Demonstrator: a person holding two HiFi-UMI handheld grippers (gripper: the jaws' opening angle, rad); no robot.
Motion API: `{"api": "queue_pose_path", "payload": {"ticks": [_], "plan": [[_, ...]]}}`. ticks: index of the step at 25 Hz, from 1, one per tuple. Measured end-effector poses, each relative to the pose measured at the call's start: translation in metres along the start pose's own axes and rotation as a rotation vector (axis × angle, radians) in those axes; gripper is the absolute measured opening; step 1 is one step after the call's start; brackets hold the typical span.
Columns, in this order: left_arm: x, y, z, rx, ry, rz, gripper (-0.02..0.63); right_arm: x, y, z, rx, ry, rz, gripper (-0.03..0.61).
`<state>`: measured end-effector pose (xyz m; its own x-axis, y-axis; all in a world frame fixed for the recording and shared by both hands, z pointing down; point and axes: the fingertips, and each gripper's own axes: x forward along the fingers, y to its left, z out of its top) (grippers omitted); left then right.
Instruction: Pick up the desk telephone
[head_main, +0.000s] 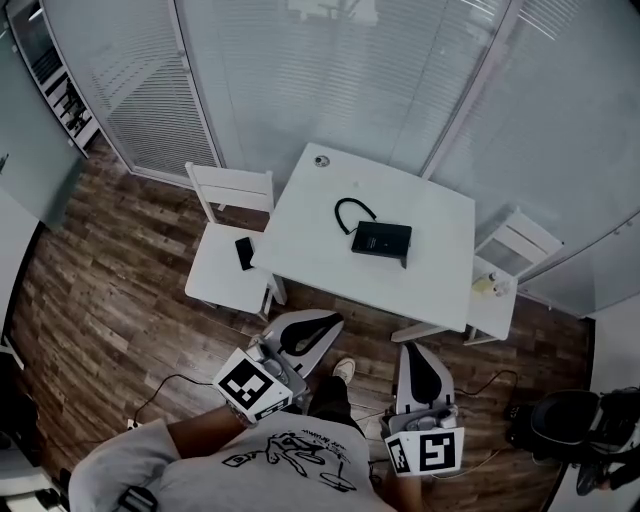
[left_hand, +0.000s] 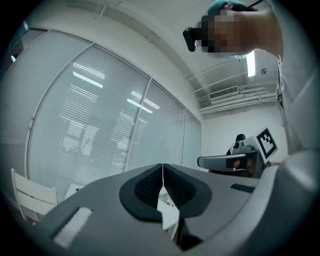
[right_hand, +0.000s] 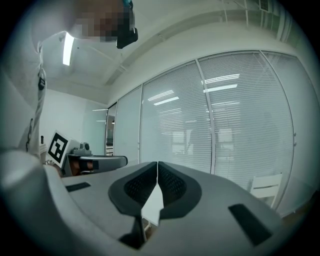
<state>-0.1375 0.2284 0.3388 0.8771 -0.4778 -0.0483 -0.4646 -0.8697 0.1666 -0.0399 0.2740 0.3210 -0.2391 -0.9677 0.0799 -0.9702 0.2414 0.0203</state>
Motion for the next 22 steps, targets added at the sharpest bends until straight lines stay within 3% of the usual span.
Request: {"api": "queue_pose_path", "payload": {"ticks": [15, 22], "plan": [[0.171, 0.014, 0.001, 0.018, -0.009, 0.002, 0.005, 0.052, -0.165, 0.002, 0.004, -0.011, -0.012, 0.006], [0.213, 0.022, -0.013, 0.005, 0.004, 0.036, 0.006, 0.068, -0.211, -0.007, 0.018, -0.011, 0.003, 0.006]]}}
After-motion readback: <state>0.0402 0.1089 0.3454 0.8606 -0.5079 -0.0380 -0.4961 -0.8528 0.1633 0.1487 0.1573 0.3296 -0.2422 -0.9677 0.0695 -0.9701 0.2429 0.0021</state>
